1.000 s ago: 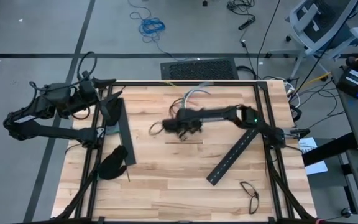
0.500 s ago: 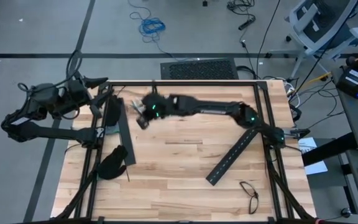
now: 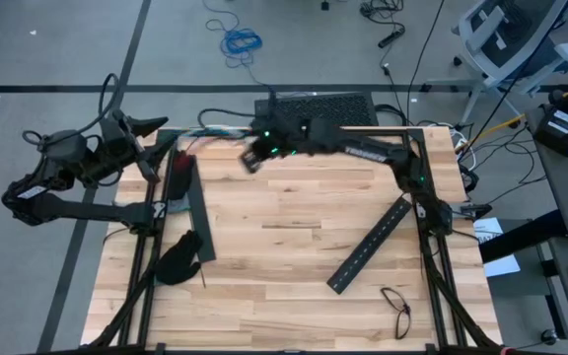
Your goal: Ziptie cables
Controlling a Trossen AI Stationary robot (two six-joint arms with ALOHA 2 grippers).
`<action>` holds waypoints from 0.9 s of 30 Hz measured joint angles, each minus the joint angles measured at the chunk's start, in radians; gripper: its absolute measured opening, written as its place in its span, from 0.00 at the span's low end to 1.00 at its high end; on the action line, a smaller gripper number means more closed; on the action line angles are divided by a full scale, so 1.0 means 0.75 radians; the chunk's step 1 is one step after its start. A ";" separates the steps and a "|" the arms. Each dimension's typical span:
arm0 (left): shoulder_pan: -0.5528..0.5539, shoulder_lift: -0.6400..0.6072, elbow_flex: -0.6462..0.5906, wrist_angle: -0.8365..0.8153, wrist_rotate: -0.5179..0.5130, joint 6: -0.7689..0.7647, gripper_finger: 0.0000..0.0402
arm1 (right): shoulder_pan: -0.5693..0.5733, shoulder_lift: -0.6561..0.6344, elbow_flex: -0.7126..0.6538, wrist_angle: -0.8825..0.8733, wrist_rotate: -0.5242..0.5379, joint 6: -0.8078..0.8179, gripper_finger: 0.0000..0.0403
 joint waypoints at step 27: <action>0.000 0.000 0.000 0.025 -0.035 -0.016 0.61 | -0.061 0.028 -0.333 0.602 -0.358 0.346 0.03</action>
